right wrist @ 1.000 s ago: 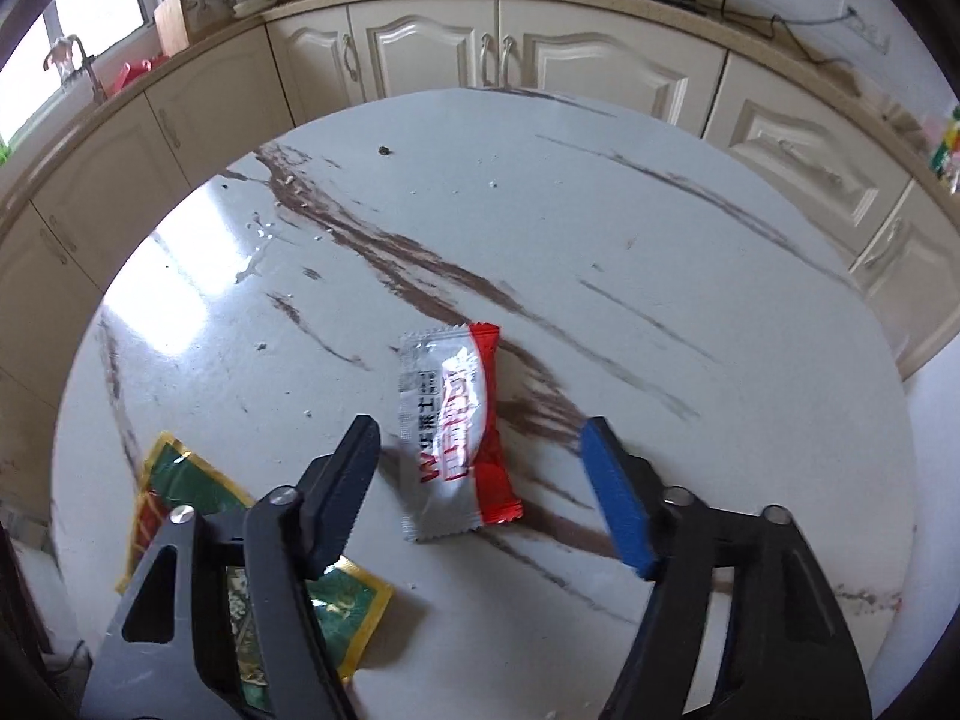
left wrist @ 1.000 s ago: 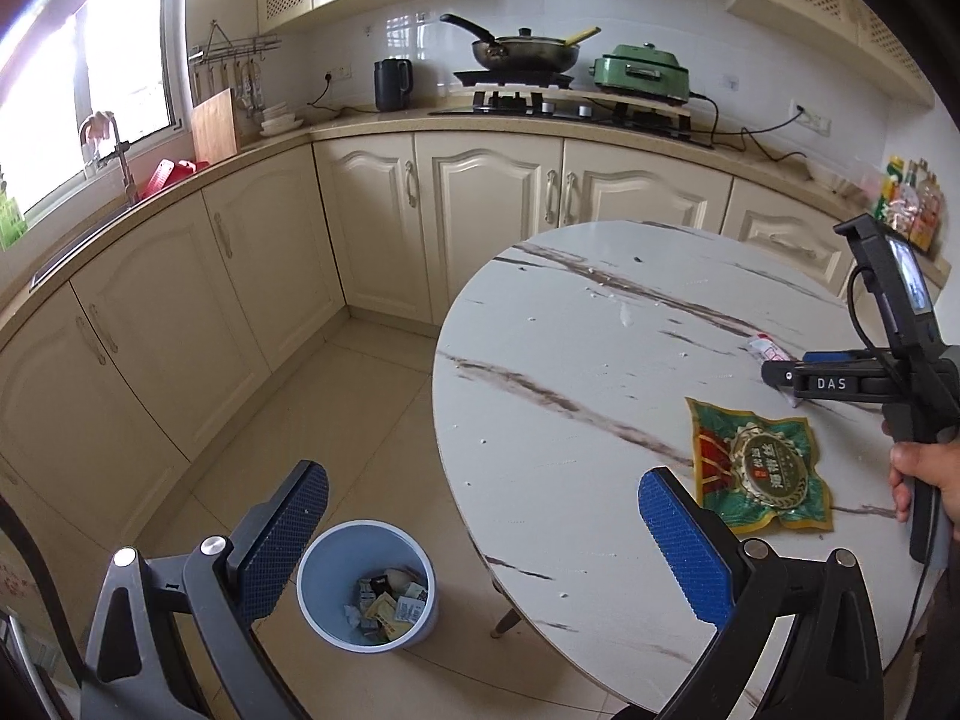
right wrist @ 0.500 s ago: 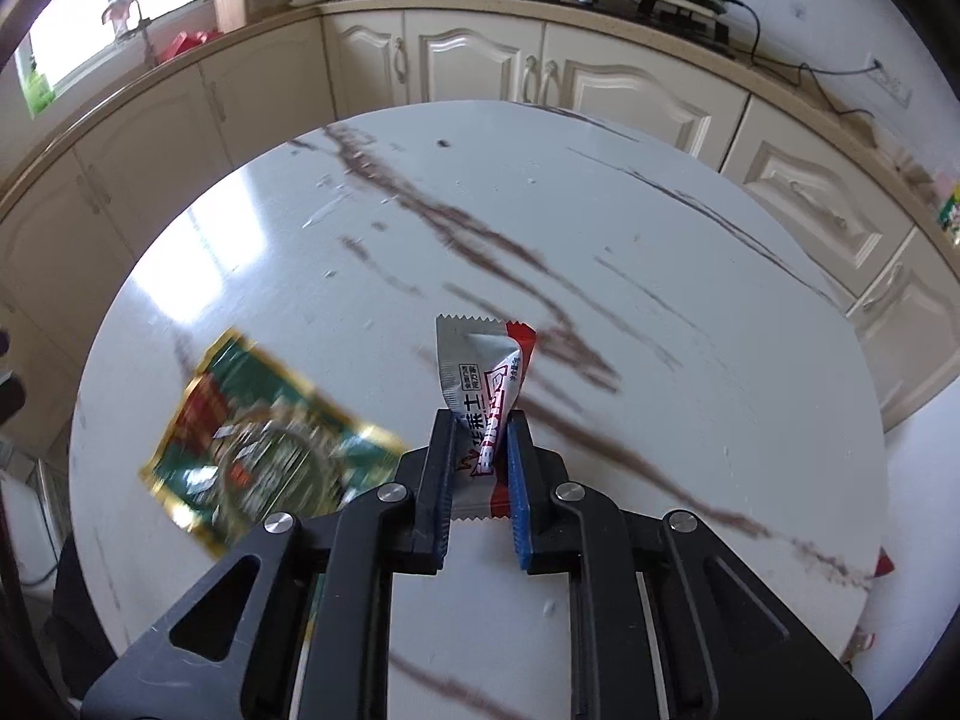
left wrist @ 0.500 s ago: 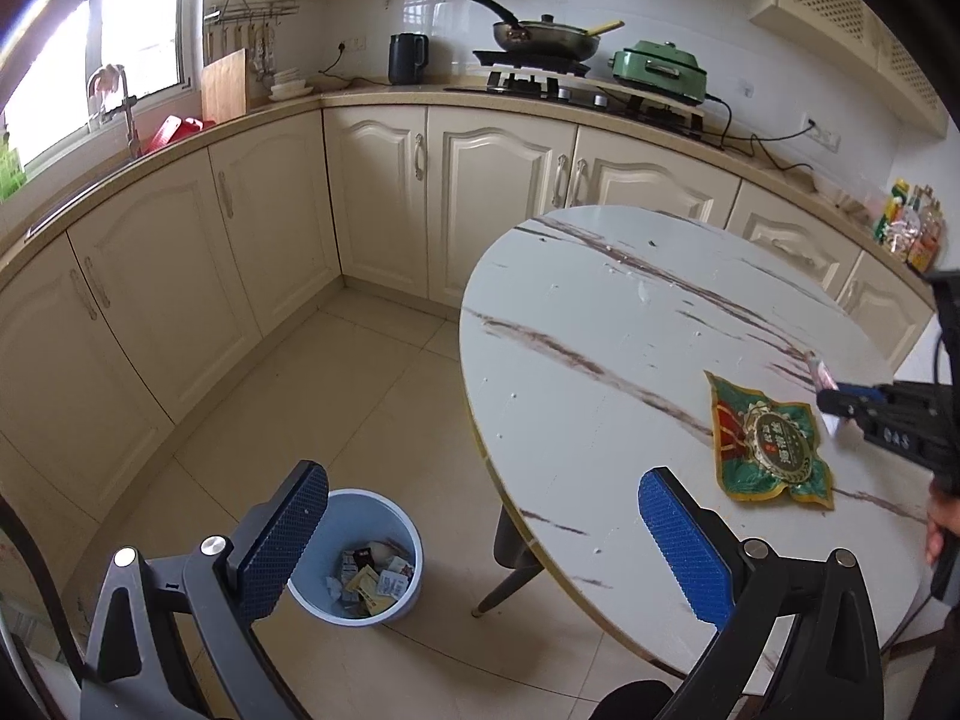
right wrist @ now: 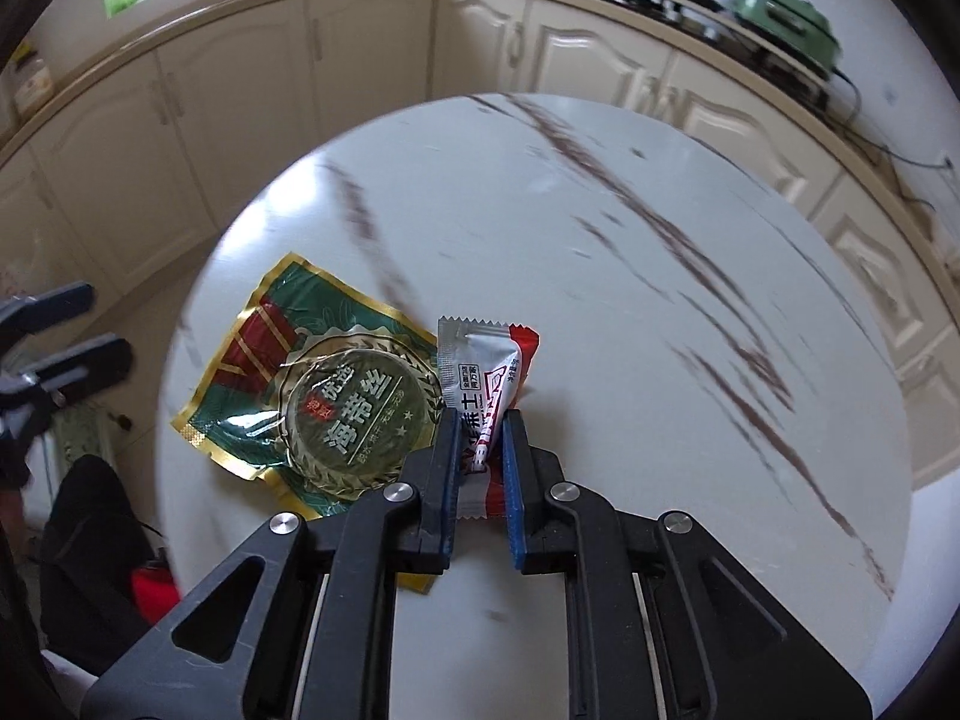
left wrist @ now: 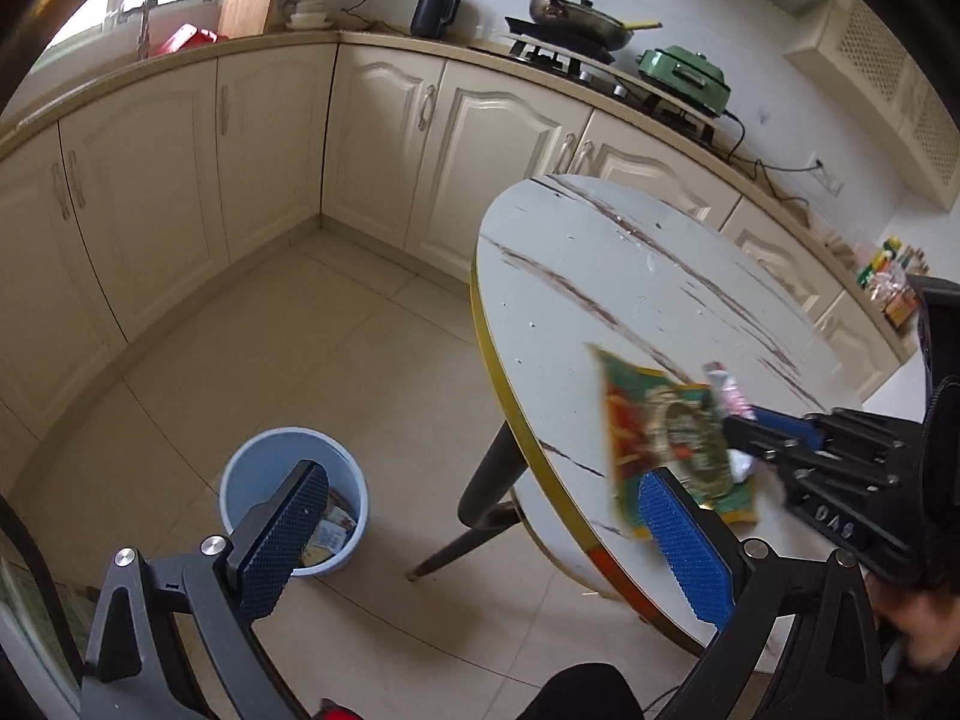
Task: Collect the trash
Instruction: 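Grasp the green-and-gold packet with the left tool while the right tool holds the wrapper, then carry the packet and wrapper over the bucket and open both tools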
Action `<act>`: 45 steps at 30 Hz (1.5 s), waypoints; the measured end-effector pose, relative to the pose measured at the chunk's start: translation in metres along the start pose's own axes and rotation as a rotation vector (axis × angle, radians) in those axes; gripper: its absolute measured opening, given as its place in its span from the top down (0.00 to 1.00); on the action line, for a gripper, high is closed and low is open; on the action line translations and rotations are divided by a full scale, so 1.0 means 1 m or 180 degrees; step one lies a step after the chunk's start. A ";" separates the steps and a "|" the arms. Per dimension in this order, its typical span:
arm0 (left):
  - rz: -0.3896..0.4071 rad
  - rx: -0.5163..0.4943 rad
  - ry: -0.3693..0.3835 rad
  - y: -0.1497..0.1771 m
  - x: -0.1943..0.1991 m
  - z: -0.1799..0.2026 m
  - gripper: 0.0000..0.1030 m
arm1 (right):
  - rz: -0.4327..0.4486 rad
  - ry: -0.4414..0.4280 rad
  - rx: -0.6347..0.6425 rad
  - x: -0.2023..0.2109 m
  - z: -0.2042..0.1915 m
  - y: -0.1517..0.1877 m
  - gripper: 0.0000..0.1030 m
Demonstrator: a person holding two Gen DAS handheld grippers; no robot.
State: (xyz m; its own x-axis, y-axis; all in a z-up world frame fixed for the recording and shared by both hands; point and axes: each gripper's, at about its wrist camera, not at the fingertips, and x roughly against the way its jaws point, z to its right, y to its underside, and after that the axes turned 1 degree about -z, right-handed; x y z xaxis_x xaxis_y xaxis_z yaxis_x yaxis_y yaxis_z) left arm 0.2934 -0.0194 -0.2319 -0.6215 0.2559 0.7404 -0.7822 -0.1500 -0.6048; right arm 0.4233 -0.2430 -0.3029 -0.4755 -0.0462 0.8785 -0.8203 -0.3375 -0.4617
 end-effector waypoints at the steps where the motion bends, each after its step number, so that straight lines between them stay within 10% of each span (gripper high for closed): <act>1: -0.0014 0.0037 0.0029 -0.001 -0.001 -0.004 0.01 | 0.0018 -0.0055 0.0019 -0.002 -0.008 -0.003 0.87; 10: -0.0183 0.0368 0.0209 -0.007 -0.017 -0.042 0.03 | 0.0124 -0.0513 0.0060 -0.015 -0.051 -0.019 0.87; 18: -0.0086 0.0171 0.0581 -0.017 -0.011 -0.046 0.79 | 0.0161 -0.0664 -0.0037 -0.019 -0.047 -0.017 0.86; 21: 0.0058 0.0067 0.0578 -0.016 -0.001 -0.048 0.90 | 0.0178 -0.0680 -0.0077 -0.019 -0.050 -0.017 0.87; 35: 0.0671 -0.0058 0.0617 0.010 0.069 -0.073 0.99 | 0.0487 -0.0726 -0.0054 0.008 -0.087 -0.029 0.87; 45: 0.0770 0.0179 -0.0131 0.024 0.100 -0.154 0.99 | 0.0583 -0.1075 0.0279 -0.011 -0.183 -0.083 0.87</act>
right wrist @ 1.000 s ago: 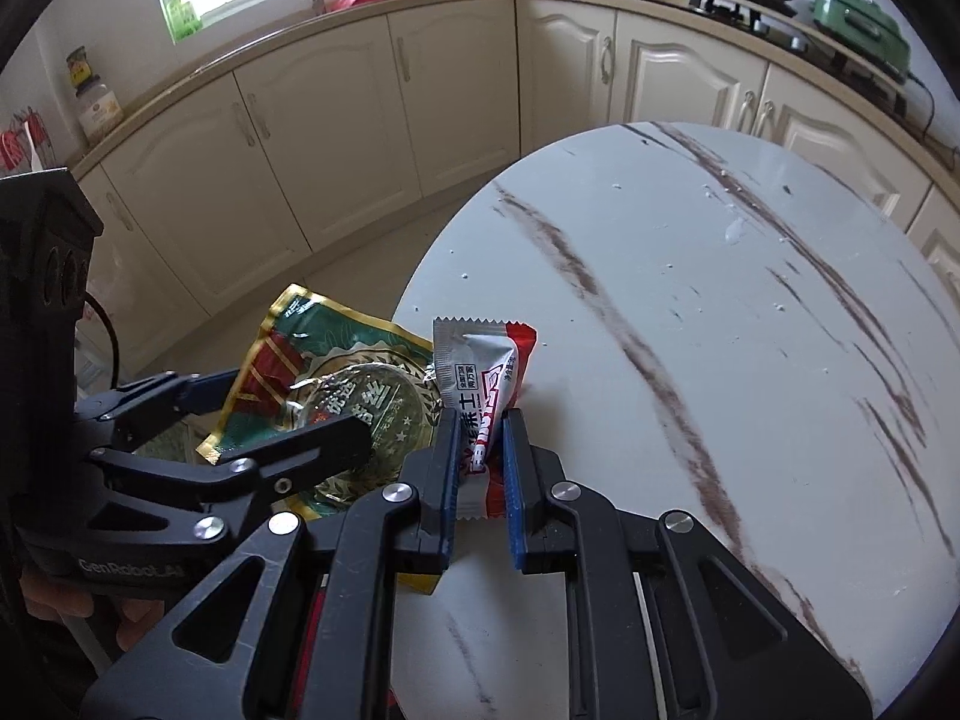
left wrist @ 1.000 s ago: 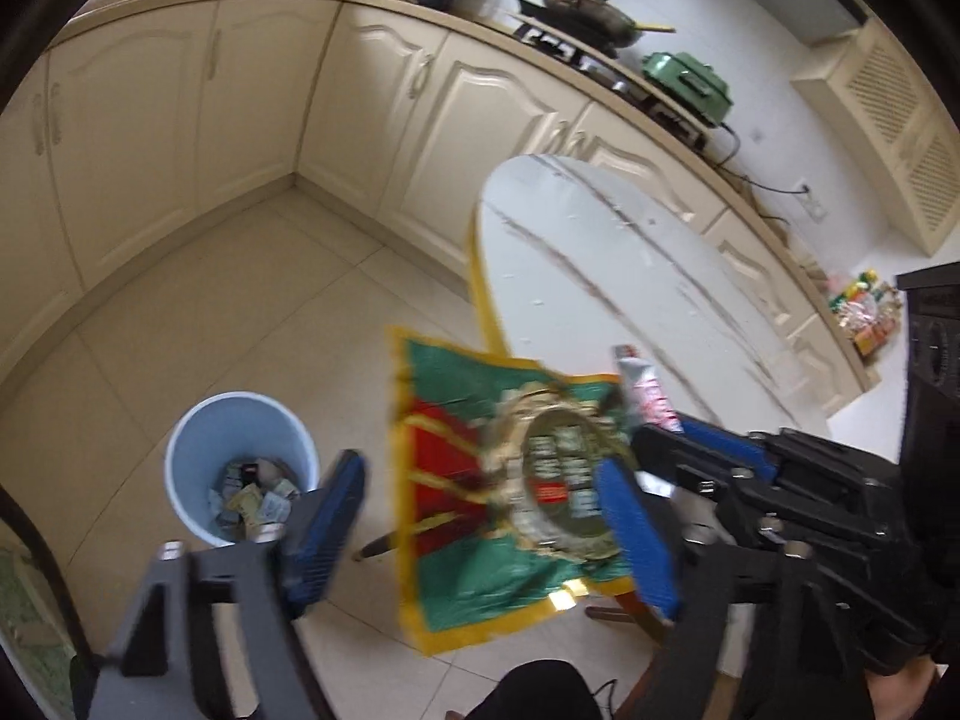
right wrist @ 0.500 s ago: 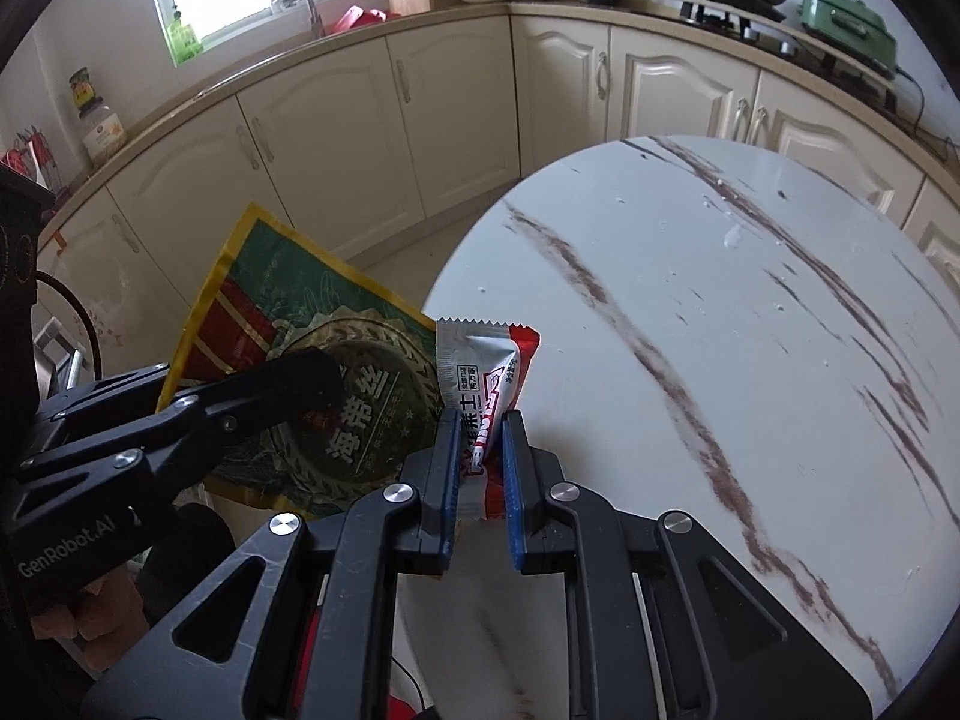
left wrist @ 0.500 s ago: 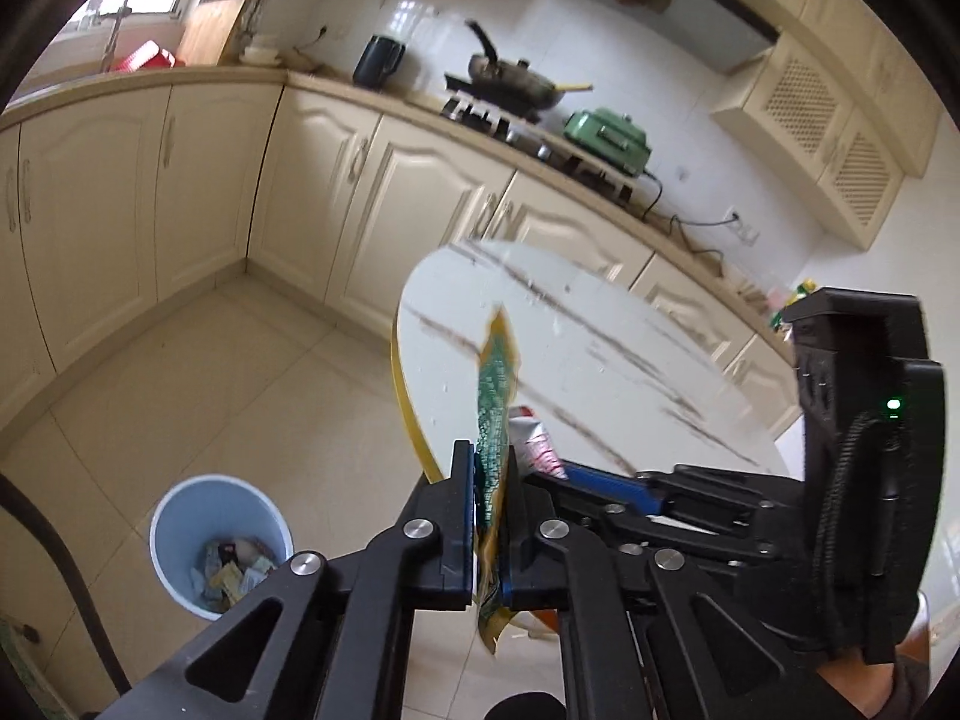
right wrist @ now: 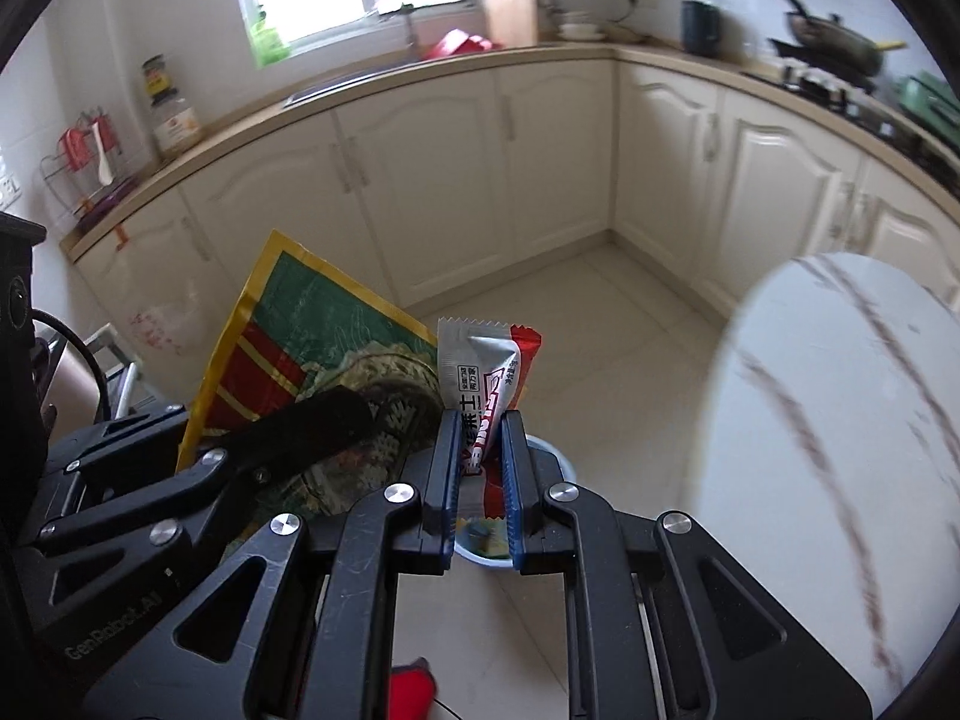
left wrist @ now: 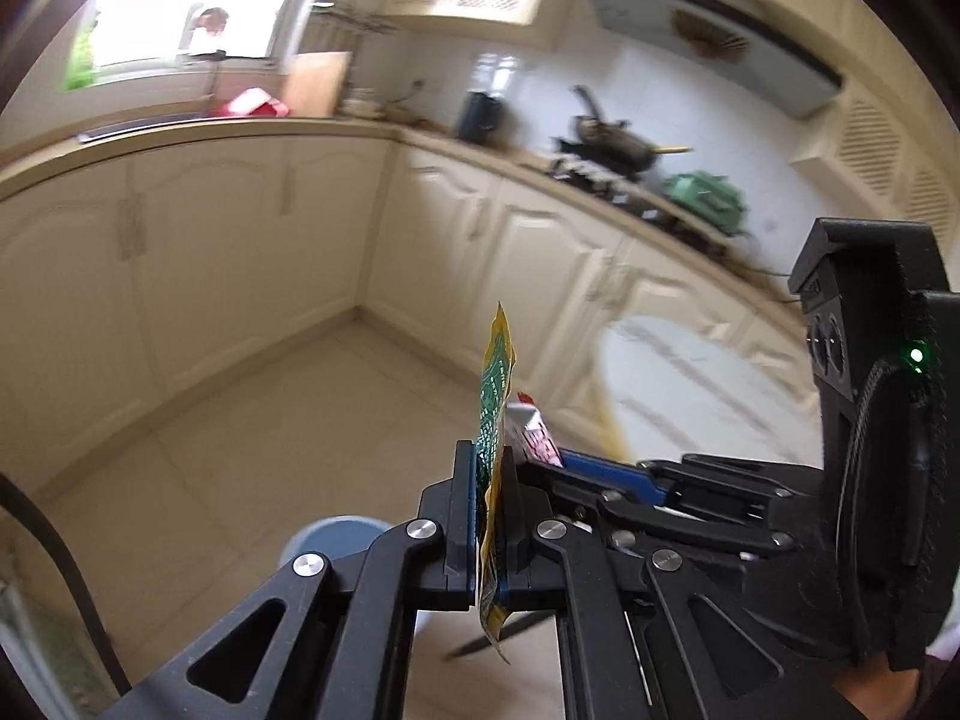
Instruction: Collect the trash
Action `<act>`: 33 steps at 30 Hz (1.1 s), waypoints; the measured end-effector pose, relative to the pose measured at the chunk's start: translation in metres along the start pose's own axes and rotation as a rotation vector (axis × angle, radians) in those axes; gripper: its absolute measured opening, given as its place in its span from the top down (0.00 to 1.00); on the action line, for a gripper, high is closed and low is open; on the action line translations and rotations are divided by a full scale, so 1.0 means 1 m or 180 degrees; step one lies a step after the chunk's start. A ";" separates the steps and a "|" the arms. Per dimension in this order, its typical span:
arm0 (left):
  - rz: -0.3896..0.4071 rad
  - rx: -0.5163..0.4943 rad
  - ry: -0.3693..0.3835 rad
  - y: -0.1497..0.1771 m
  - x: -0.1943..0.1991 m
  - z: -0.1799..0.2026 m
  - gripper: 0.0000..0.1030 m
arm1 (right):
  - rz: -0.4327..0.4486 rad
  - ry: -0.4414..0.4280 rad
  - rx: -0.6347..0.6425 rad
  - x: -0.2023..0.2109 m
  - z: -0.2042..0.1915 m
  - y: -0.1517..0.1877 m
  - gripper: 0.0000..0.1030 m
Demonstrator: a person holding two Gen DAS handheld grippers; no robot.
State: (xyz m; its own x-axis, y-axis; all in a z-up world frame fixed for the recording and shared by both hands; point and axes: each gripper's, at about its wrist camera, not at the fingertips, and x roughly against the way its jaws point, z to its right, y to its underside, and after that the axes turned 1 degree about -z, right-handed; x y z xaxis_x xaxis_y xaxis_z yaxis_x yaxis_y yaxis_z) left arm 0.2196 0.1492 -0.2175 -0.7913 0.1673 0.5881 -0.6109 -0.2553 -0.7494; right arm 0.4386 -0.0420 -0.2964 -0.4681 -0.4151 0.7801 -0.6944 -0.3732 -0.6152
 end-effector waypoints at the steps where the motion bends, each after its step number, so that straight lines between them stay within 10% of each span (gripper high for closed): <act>1: -0.0031 0.0017 -0.0077 0.001 -0.002 -0.007 0.99 | -0.0063 -0.0056 0.0028 -0.017 -0.009 -0.003 0.87; 9: -0.0425 0.0062 -0.0572 0.022 -0.061 -0.034 0.99 | -0.0480 -0.0109 -0.0001 -0.120 -0.023 0.001 0.94; 22: -0.1206 0.0202 -0.0547 0.048 -0.202 -0.063 0.96 | -0.1059 0.0041 -0.0406 -0.243 0.031 0.034 0.87; 27: -0.1356 0.0233 -0.0637 0.034 -0.235 -0.074 0.63 | -0.1120 0.0070 -0.0547 -0.252 0.049 0.040 0.79; 33: -0.1293 0.0222 -0.0940 -0.002 -0.226 -0.066 0.48 | -0.1050 0.0020 -0.0622 -0.241 0.056 0.034 0.70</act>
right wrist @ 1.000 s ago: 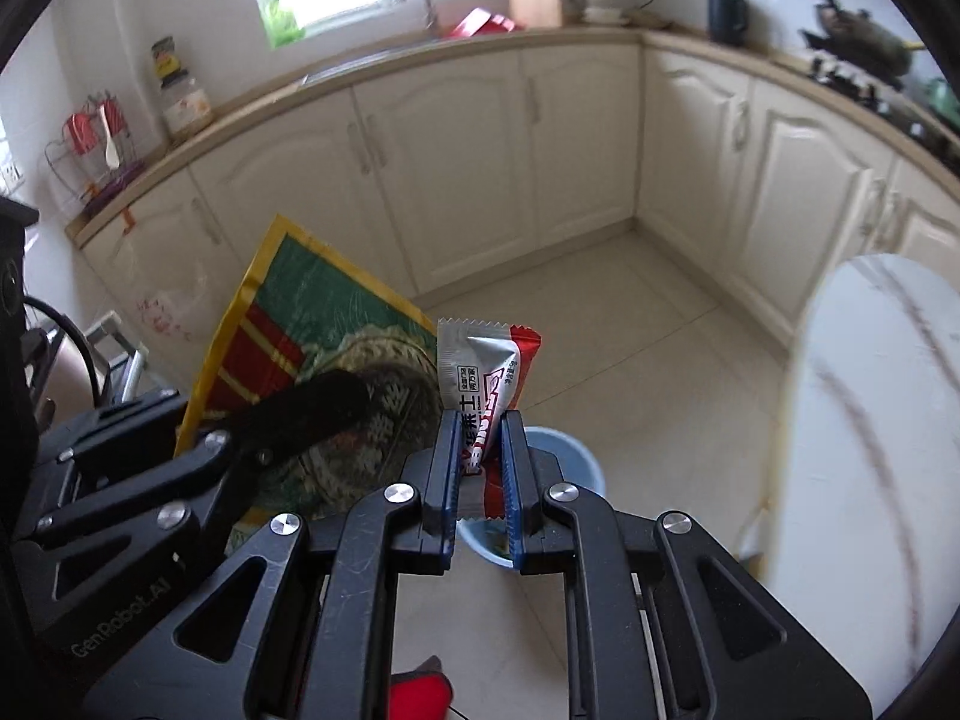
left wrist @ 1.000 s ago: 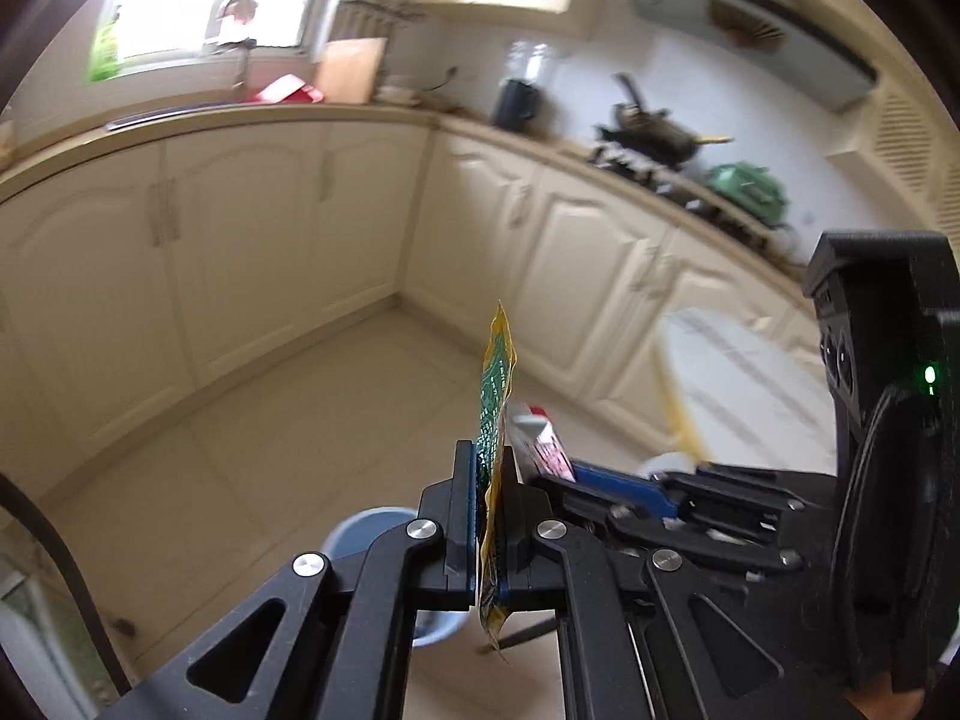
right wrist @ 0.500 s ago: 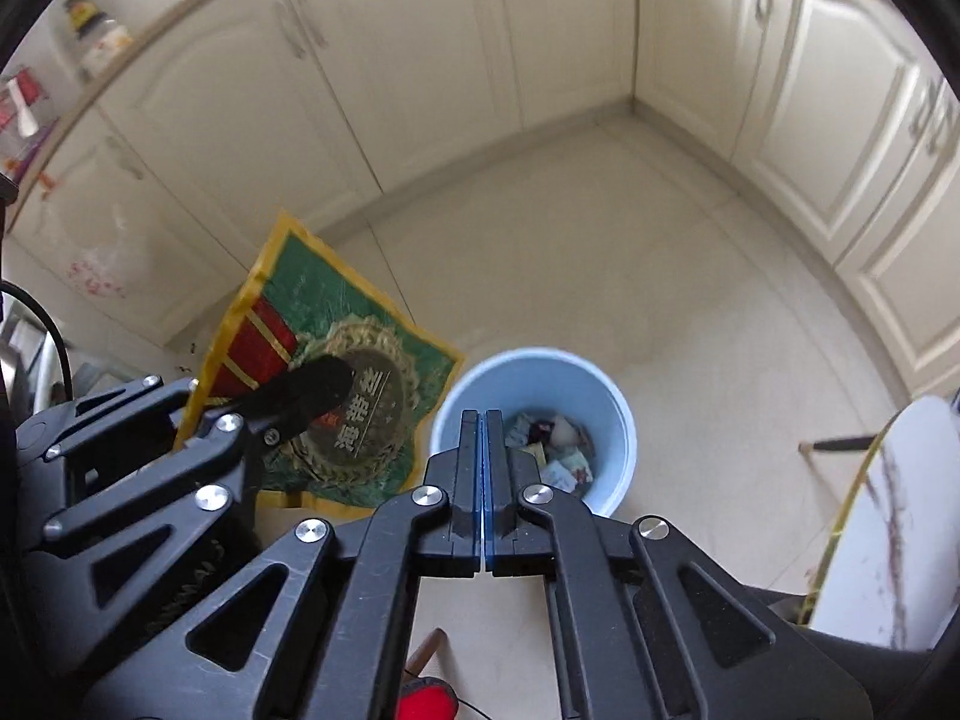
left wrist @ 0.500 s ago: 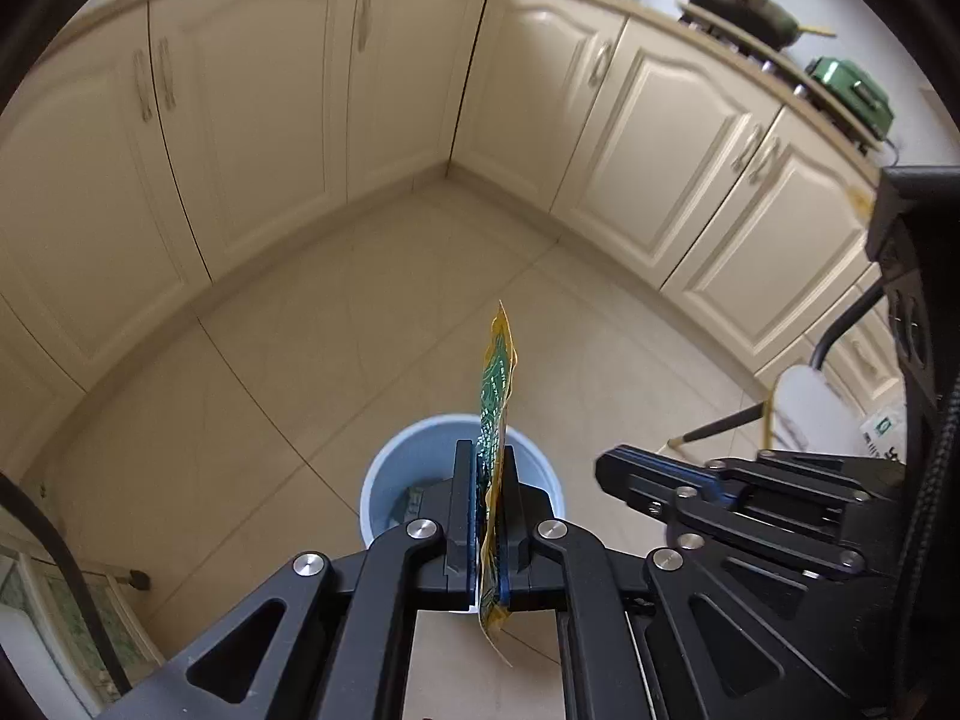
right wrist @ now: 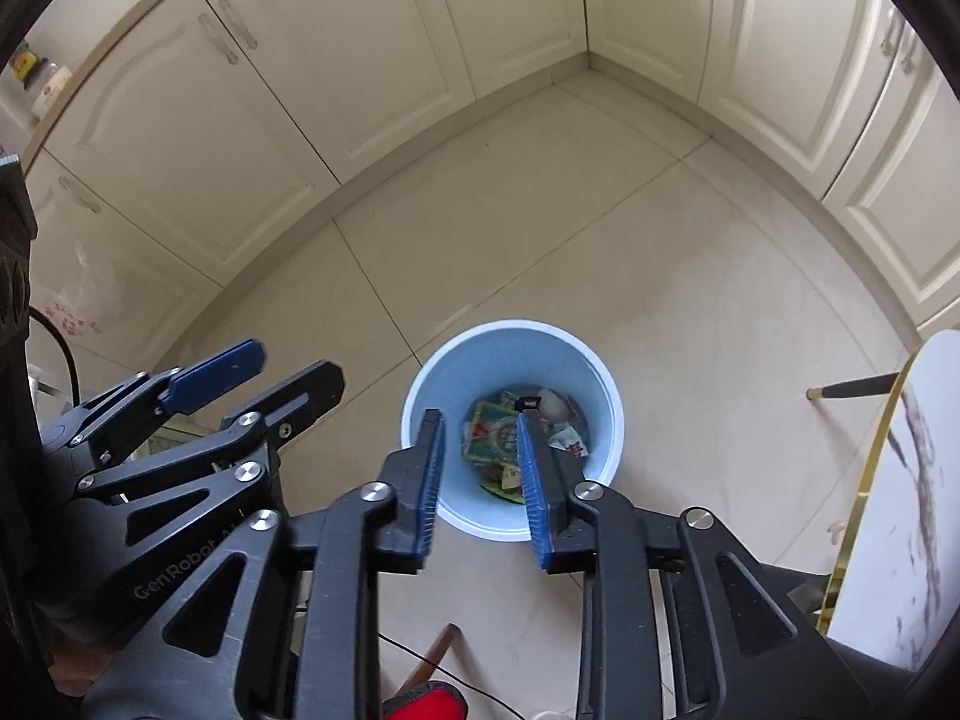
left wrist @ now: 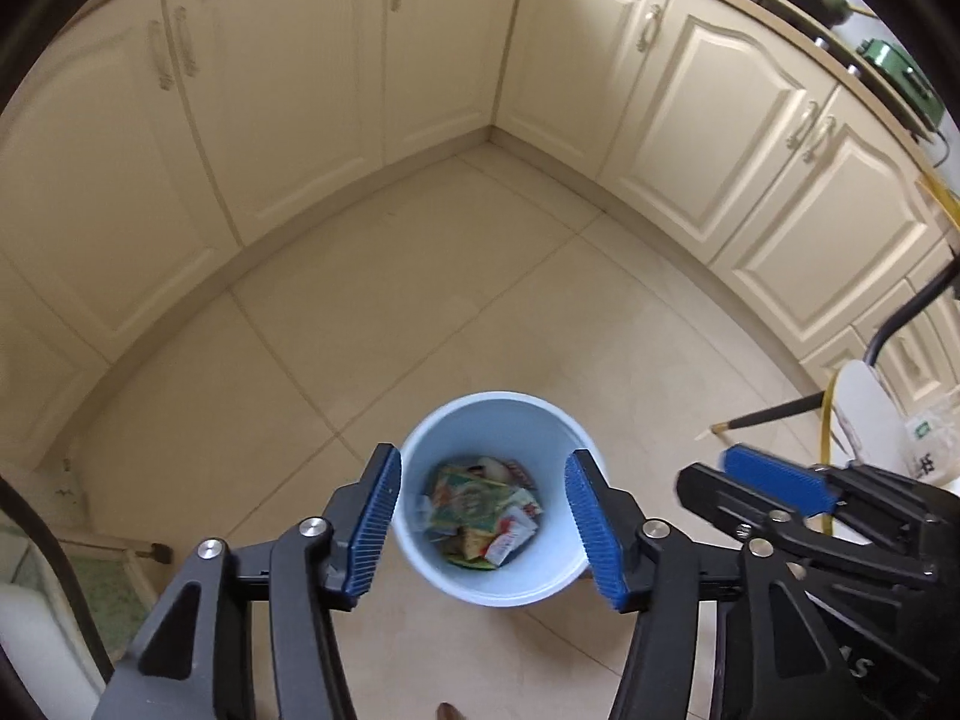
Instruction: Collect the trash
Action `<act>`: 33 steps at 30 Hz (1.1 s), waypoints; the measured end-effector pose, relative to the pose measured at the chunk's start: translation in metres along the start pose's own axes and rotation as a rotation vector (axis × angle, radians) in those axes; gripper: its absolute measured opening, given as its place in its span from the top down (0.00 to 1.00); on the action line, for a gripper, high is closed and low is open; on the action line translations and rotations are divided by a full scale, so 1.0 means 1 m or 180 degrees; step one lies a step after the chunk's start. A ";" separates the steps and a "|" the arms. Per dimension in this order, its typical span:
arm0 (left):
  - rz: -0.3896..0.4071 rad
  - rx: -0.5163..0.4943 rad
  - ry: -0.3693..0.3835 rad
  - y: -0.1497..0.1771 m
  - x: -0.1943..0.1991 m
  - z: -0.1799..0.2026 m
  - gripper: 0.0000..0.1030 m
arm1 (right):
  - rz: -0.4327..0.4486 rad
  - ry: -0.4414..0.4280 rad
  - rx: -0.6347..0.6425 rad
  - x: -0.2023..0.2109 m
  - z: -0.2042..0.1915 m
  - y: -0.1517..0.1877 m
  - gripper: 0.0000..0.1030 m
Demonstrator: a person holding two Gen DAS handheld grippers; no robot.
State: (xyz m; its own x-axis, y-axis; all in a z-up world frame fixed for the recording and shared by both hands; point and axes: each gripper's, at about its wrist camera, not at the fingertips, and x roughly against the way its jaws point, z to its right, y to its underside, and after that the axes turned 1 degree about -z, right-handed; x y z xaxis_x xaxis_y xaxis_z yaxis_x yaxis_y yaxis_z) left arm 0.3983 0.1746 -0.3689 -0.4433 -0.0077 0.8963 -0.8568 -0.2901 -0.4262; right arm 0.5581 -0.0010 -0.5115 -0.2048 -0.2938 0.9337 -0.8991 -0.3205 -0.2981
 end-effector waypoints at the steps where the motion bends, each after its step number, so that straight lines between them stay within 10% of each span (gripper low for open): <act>1: 0.0025 -0.0004 -0.0070 -0.003 0.008 0.010 0.47 | 0.0038 -0.0006 0.0016 0.006 -0.003 0.000 0.64; 12: 0.0637 0.0101 -0.0377 0.032 0.138 0.029 0.31 | 0.0684 0.0194 0.0223 0.135 -0.055 0.024 0.08; 22: 0.1399 -0.0076 -0.0097 0.106 0.279 0.101 0.09 | 0.1410 0.0438 0.0236 0.286 -0.073 0.091 0.00; 33: 0.2141 -0.0392 0.0057 0.257 0.417 0.126 0.02 | 0.2221 0.0781 0.0131 0.444 -0.093 0.188 0.00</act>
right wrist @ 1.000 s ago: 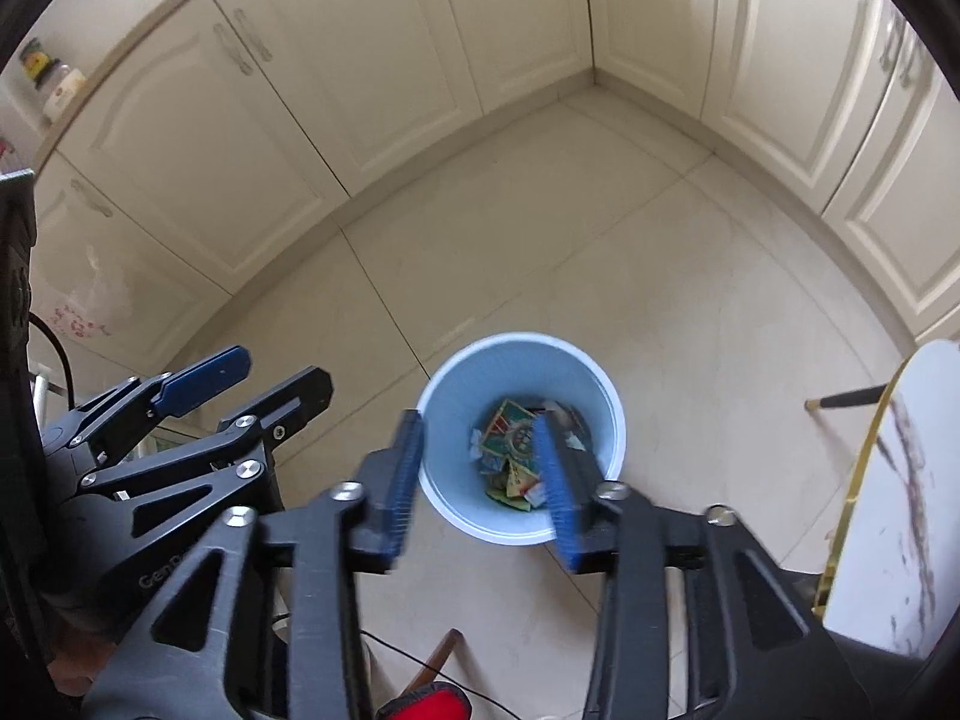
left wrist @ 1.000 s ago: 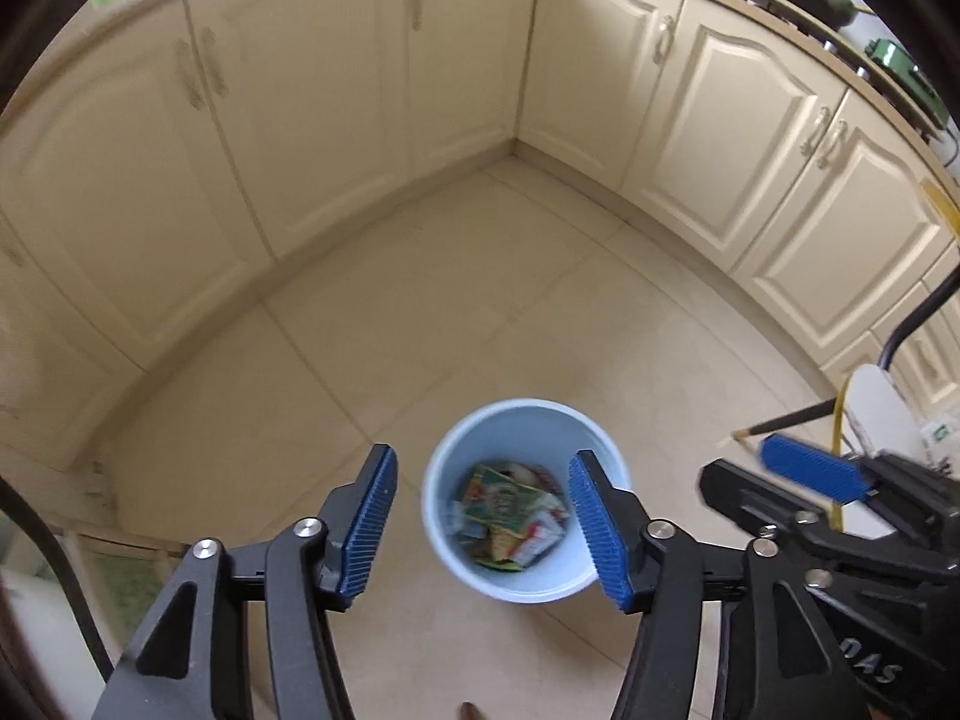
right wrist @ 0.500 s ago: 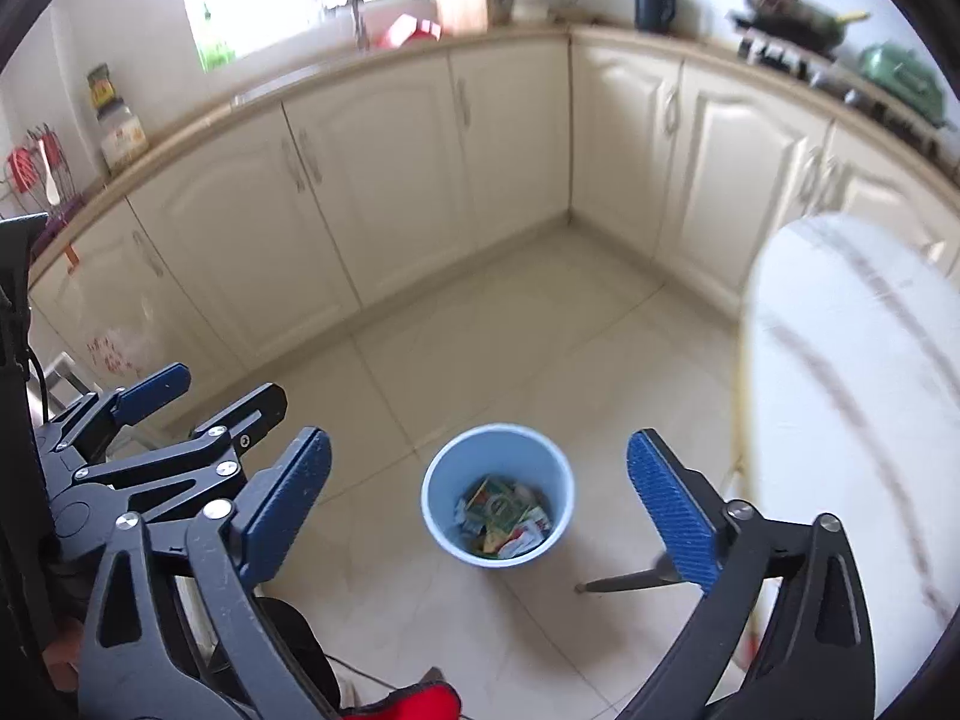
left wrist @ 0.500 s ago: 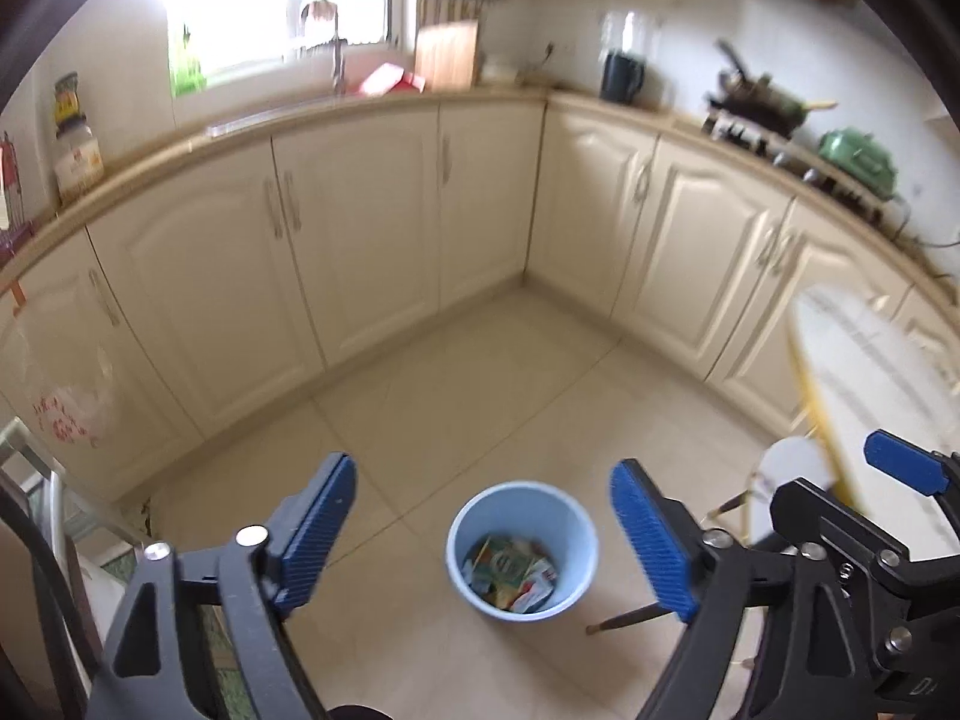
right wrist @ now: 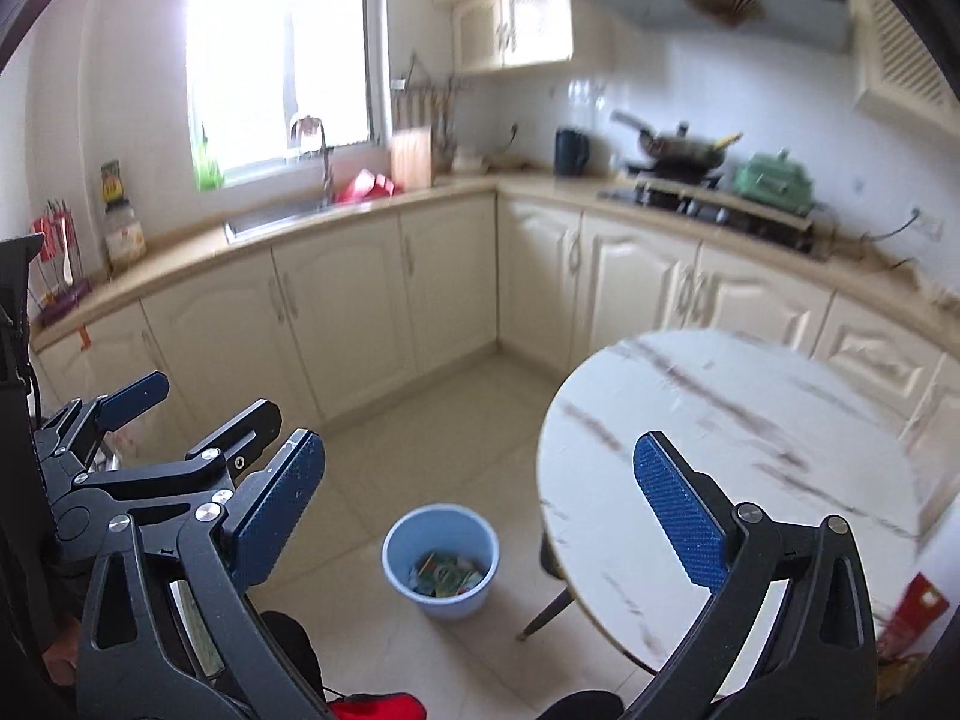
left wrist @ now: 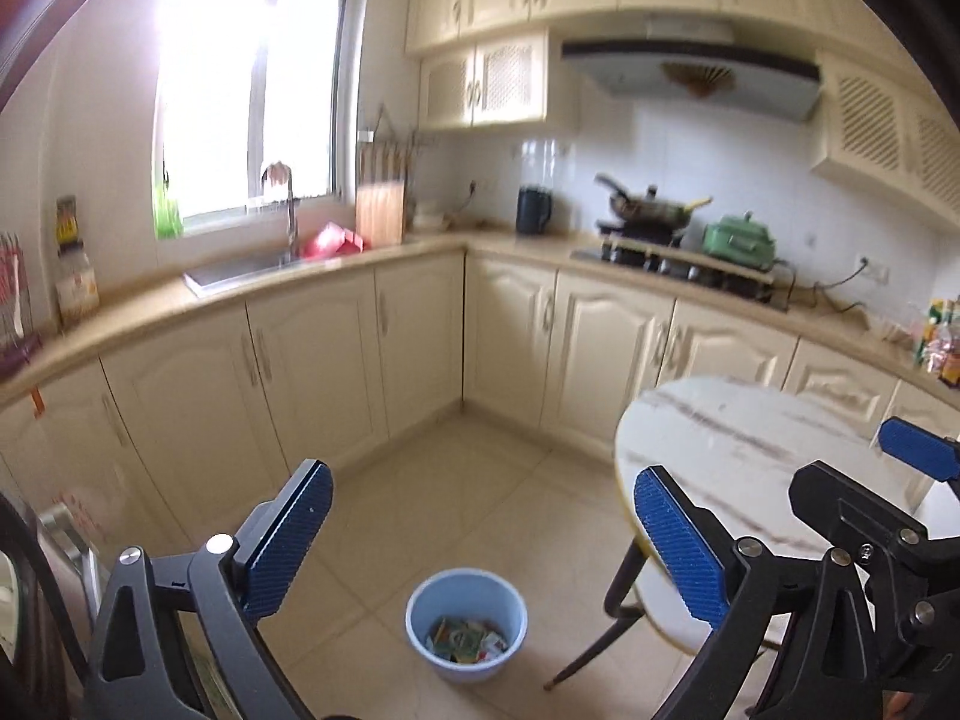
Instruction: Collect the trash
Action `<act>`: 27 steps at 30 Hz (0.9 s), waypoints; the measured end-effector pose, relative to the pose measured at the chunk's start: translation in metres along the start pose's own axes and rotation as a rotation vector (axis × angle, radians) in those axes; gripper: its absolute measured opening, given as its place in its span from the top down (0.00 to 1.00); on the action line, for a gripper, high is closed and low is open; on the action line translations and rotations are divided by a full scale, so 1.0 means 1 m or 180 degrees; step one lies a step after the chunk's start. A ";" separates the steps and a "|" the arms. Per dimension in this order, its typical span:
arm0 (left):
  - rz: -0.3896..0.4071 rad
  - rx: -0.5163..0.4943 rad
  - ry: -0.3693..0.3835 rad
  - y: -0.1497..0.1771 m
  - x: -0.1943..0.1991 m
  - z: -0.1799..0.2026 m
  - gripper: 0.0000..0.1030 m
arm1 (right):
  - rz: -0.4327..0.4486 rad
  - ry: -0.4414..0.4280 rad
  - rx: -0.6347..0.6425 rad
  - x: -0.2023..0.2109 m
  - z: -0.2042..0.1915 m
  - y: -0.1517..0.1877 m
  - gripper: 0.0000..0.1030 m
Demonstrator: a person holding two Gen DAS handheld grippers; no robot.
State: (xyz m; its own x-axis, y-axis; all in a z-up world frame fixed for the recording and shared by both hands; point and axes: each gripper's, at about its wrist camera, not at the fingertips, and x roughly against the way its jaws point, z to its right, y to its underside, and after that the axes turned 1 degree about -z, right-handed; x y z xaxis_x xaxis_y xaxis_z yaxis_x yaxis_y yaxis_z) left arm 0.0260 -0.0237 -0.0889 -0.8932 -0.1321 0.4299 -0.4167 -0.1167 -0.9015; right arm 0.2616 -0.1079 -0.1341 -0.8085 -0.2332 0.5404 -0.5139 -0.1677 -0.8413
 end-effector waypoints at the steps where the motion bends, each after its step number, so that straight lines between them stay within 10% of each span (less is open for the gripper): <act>1: 0.0094 -0.0019 0.0004 0.001 0.016 0.005 0.02 | 0.0059 0.0020 0.0002 0.013 0.002 -0.003 0.00; 16: 0.1034 -0.0204 0.0232 0.077 0.185 0.025 0.01 | 0.1041 0.0409 0.0114 0.173 -0.006 -0.024 0.00; 27: 0.1191 0.0119 0.0240 0.114 0.204 -0.027 0.01 | 0.1383 0.0621 0.0156 0.221 -0.018 -0.016 0.00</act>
State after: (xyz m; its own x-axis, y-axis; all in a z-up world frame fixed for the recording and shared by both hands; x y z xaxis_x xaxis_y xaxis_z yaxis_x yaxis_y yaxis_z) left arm -0.2086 -0.0371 -0.1054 -0.9929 -0.0997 0.0653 -0.0542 -0.1101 -0.9924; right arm 0.0856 -0.1393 -0.0013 -0.9866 -0.1085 0.1219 -0.1062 -0.1404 -0.9844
